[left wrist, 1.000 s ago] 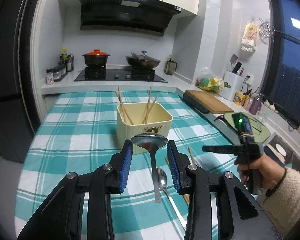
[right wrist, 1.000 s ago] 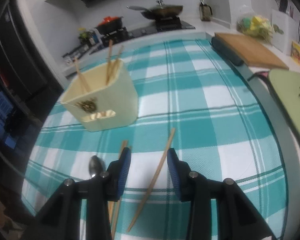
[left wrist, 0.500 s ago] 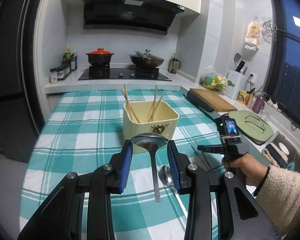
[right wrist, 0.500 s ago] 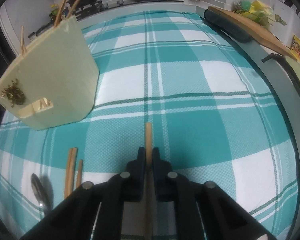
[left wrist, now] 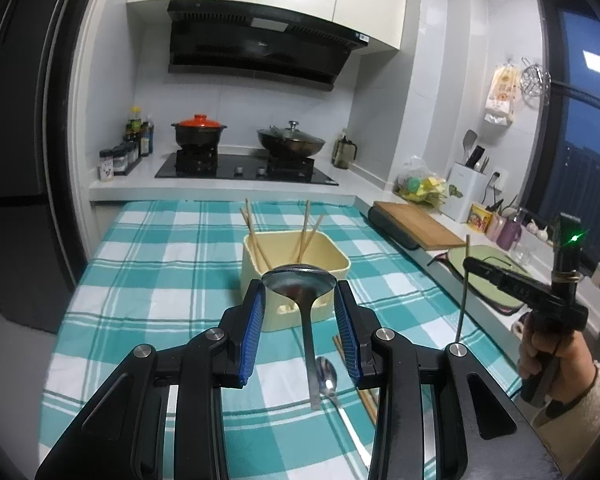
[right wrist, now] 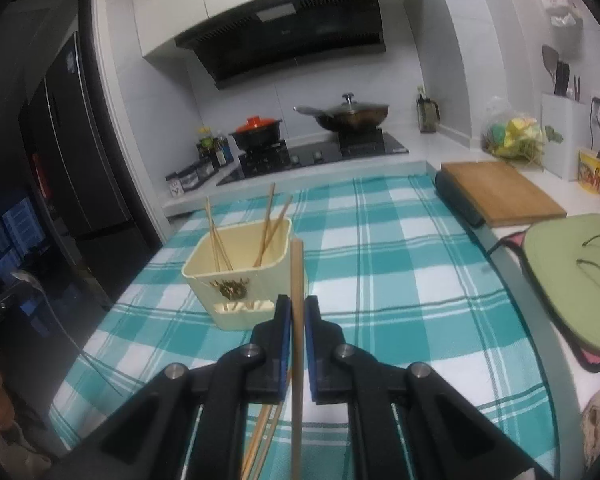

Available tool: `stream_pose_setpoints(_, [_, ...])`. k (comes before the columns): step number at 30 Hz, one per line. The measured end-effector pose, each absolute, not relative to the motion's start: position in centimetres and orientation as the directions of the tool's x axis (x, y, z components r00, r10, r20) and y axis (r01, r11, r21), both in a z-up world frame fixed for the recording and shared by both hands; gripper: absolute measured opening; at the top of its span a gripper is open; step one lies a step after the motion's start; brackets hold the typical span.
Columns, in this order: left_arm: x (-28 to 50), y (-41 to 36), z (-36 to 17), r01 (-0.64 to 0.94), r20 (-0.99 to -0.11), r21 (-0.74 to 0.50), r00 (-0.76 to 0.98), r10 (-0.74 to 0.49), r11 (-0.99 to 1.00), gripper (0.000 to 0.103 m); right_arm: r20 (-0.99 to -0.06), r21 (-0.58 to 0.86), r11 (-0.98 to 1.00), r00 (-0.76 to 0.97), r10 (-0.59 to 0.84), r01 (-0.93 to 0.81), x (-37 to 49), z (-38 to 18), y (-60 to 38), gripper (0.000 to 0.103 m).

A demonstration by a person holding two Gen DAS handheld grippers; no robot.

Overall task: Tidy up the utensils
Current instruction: 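Raise the spoon with the left gripper over the holder while the right gripper raises its chopstick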

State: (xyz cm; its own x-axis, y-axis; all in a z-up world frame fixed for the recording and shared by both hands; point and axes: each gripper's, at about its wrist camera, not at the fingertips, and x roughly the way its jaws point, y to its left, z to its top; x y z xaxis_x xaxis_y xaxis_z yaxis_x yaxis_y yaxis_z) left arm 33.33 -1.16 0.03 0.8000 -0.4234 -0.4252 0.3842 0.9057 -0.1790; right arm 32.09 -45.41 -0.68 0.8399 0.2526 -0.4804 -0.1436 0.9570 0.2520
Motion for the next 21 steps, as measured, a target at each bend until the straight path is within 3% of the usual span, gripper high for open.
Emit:
stream_pose_setpoints(7, [35.8, -1.2, 2.5, 0.4, -0.406, -0.218, 0.792, -0.456, 0.89, 0.035, -0.303, 0.19, 0.968, 0.928, 0.218, -0.166, 30.7, 5.0, -44.3, 0.007])
stream_pose_setpoints(21, [47.1, -3.3, 8.2, 0.424, -0.414, -0.231, 0.772, -0.483, 0.876, 0.035, -0.236, 0.198, 0.941, 0.919, 0.317, -0.274, 42.7, 12.1, -40.0, 0.007])
